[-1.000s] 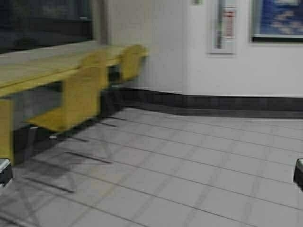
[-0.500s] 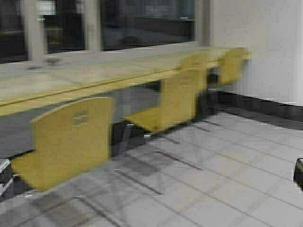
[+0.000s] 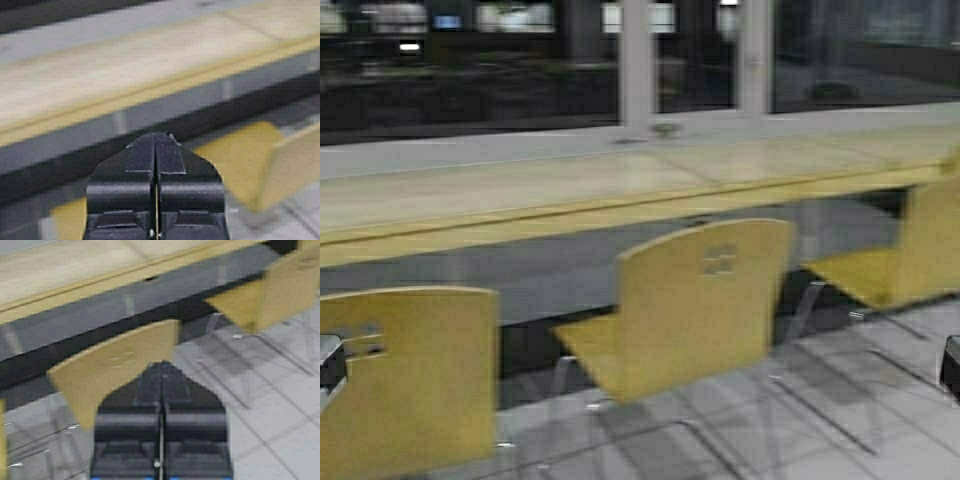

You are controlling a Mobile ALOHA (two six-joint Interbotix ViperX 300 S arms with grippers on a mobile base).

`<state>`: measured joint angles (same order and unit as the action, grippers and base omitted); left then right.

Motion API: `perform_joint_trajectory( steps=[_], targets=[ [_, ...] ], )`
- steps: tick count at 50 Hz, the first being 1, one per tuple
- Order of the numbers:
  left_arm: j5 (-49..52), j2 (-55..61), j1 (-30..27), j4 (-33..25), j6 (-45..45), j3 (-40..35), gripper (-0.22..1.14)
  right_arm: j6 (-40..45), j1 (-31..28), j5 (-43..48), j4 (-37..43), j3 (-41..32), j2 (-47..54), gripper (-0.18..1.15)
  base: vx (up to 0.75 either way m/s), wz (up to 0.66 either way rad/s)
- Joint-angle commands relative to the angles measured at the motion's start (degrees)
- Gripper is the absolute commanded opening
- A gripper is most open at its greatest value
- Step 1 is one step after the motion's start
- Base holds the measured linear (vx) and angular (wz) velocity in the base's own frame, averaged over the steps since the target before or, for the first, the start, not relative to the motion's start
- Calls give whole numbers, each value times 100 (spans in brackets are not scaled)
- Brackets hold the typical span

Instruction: Push the chairs under the table

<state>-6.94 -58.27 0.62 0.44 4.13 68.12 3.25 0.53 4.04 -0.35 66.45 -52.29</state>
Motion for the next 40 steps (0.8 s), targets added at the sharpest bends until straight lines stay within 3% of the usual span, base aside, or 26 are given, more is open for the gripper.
perform_joint_trajectory(
  steps=[1,25,40],
  targets=[
    [-26,-70,9,26,70,-97,3,18,0,18,18,-79,62,4,13,56],
    [-26,246,0,-18,-18,-193,3,281,-158,-70,308,-149,563,4,9,39],
    [237,589,9,-237,-984,-387,3,650,-158,-255,448,-272,1002,4,10,27]
  ],
)
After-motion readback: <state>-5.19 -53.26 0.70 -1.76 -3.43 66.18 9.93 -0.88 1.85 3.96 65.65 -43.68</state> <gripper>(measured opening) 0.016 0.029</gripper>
